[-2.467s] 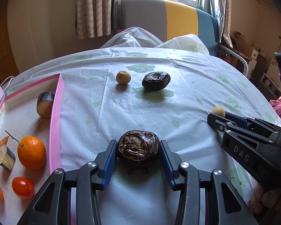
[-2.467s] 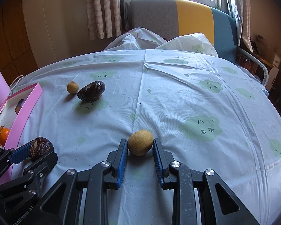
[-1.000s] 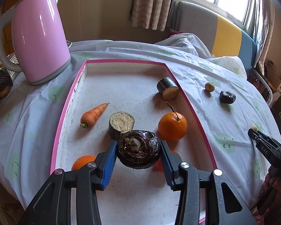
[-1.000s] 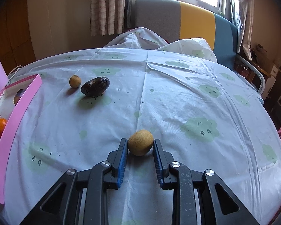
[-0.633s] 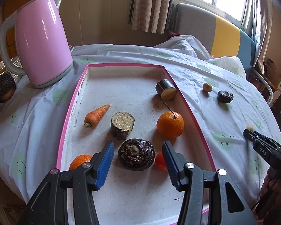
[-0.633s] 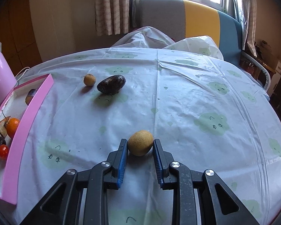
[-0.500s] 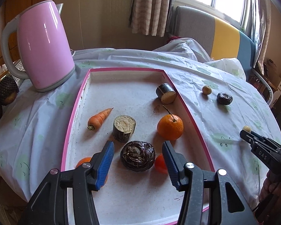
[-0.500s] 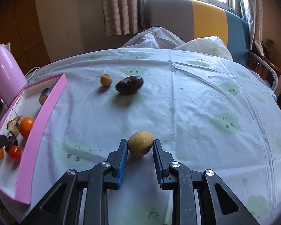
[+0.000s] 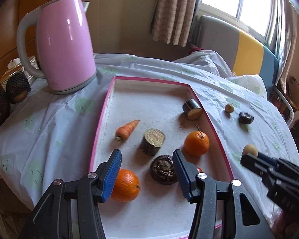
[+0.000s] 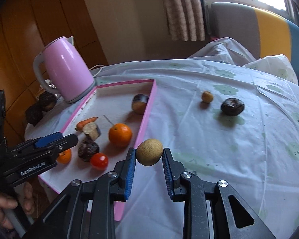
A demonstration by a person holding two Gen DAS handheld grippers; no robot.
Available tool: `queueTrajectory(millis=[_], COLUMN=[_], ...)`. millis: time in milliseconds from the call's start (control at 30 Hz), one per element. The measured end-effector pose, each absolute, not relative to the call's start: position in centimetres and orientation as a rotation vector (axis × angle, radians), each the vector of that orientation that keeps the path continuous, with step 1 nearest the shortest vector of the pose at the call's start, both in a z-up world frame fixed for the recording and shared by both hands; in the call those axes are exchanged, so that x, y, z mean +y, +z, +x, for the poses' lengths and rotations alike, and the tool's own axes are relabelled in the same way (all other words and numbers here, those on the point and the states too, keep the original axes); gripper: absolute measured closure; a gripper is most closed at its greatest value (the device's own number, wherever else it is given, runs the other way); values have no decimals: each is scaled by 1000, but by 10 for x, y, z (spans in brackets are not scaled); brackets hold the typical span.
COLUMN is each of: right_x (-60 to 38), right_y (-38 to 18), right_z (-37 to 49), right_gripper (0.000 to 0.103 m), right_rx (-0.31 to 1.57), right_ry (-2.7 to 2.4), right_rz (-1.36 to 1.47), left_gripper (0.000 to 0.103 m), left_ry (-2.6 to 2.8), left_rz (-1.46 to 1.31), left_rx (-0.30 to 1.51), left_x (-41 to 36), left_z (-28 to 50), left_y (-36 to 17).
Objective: Organize fruits
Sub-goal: 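Carry the dark round fruit into the tray and open the left tool while the right tool holds the kiwi, then lower the kiwi into the tray and open the right tool, then grasp the large dark oval fruit with the right tool while the left tool grasps the small brown ball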
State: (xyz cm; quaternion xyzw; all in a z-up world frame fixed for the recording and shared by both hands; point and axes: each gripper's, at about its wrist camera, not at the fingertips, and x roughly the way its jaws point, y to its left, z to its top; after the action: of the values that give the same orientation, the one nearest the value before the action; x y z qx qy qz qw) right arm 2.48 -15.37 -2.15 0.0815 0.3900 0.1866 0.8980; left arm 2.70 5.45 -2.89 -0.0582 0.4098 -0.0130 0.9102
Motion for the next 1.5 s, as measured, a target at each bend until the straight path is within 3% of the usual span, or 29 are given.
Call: queueTrajectory(millis=[367,500,1500], right_x=[-95,-93,-198], right_y=[-34,-35,-35], right_z=[20,19,29], right_gripper=[75,58,37], right_rx=[856,848,803], right_ry=[500,498,191], right_rz=[39,20,226], left_gripper=[49,49,49], left_ry=[-11,-20,-114], left_rz=[-178,-160,-66], left_rx=[864,859,871], left_x=[76,72,19], left_z=[27,26,27], left_y=[-34,-32,-26])
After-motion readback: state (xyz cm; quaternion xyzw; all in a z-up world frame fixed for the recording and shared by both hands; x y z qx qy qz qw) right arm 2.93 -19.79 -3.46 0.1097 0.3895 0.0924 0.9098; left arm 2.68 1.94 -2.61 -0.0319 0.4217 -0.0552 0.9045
